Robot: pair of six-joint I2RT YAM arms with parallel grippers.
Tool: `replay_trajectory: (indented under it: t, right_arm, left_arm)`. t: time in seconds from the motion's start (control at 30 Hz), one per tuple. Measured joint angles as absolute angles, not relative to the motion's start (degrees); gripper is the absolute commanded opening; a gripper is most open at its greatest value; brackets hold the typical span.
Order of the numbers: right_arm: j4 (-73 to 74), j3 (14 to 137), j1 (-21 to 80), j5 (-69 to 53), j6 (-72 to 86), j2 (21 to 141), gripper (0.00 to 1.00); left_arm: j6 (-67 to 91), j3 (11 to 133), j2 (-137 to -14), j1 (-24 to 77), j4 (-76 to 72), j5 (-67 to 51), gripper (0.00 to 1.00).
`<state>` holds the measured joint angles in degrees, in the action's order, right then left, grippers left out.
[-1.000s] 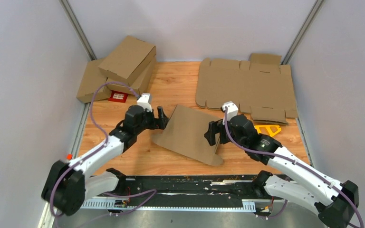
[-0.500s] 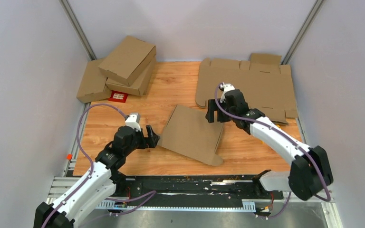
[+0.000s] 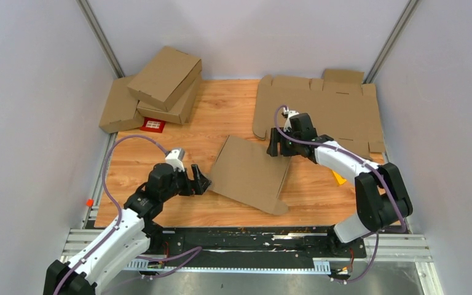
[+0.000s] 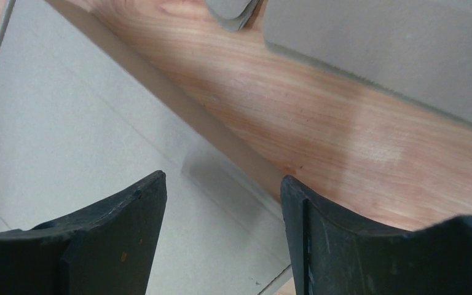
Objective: Fold the paper box
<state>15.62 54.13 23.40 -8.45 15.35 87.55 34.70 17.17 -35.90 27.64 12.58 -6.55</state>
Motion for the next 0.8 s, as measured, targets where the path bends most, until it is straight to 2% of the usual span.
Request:
replay_trajectory:
  t: [0.13,0.43,0.67,0.8]
  right_arm:
    - [13.3,49.63,23.38,-10.37,16.23,85.41,0.59]
    - [12.56,37.3,23.62,-12.49,19.66,71.46,0.49]
    - [14.26,31.4,24.77,-15.11,22.48,60.36,0.5]
    - [15.42,31.79,24.93,-13.1,22.35,57.12,0.57]
  left_arm:
    - [34.89,17.17,-36.14,27.64,12.62,-7.33,0.99]
    - [37.87,17.12,-36.75,27.64,13.1,-10.79,0.98]
    - [39.75,16.45,-37.71,27.66,12.32,-12.34,0.99]
    - [40.25,16.36,-38.92,27.64,11.81,-12.99,0.96]
